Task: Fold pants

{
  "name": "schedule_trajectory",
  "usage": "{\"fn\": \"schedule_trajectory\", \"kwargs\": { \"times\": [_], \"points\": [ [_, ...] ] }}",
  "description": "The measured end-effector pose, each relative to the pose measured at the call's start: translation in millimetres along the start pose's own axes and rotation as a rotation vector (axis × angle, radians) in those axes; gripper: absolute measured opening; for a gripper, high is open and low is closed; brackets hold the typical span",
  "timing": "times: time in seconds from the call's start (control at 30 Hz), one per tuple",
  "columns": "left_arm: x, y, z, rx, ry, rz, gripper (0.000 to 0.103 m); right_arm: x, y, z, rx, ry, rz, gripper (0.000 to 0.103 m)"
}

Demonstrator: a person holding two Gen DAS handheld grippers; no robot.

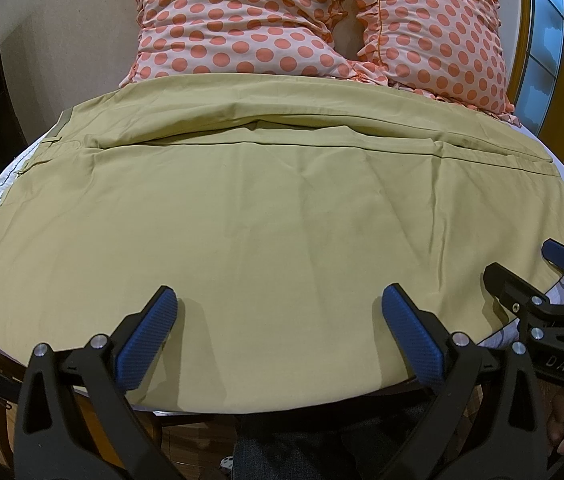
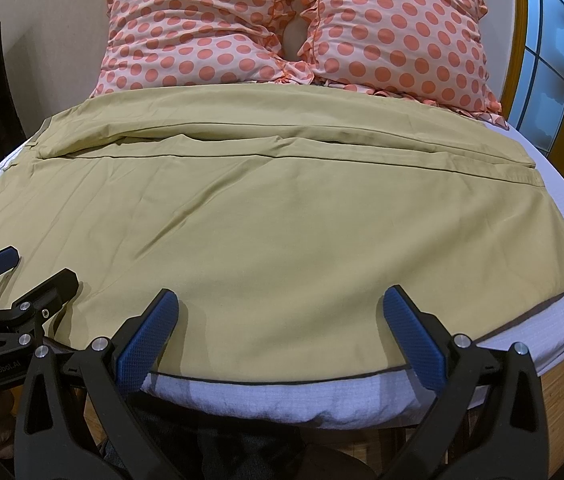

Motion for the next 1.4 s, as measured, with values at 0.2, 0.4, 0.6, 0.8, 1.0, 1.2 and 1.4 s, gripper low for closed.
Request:
{"fn": "schedule_trajectory", "kwargs": {
  "times": [0.2, 0.4, 0.6, 0.8, 1.0, 1.2, 1.4],
  "points": [
    [0.0, 0.0, 0.0, 0.0, 0.0, 0.0, 0.101, -0.1, -0.6, -0.1, 0.002, 0.0, 0.0, 0.102],
    [0.0, 0.0, 0.0, 0.001, 0.0, 0.0, 0.101, -0.2, -0.6, 0.1, 0.004, -0.001, 0.001, 0.102],
    [0.0, 0.0, 0.0, 0.001, 0.0, 0.0, 0.101, -0.3, -1.3, -3.8, 0.006, -0.001, 0.001, 0.102],
    [0.0, 0.0, 0.1, 0.001, 0.001, 0.0, 0.101, -1.5, -2.0, -0.9, 0.011, -0.008, 0.008, 0.102],
    [0.1, 0.1, 0.1, 0.001, 0.003, -0.002, 0.101, 2.4, -2.6, -2.3, 0.016, -0.028, 0.045, 0.102],
    [-1.0, 1.7, 4.5, -0.003, 0.009, -0.003, 0.101, 40.3, 12.8, 32.1, -0.024, 0.018, 0.032, 0.102],
    [-20.3, 2.6, 43.0, 0.058, -0.01, 0.019, 0.101, 135.6, 52.7, 134.5, 0.007, 0.133, -0.149, 0.102]
  ]
}}
Point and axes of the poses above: each gripper's, at about its wrist camera, not at the fingertips, and y roughly the way its jaws point, x to its right, z to its top, the point moved 5 cm from there along y, roughly the way its jaws point, and after that the axes turned 10 degrees about x, right-handed, at the moved point
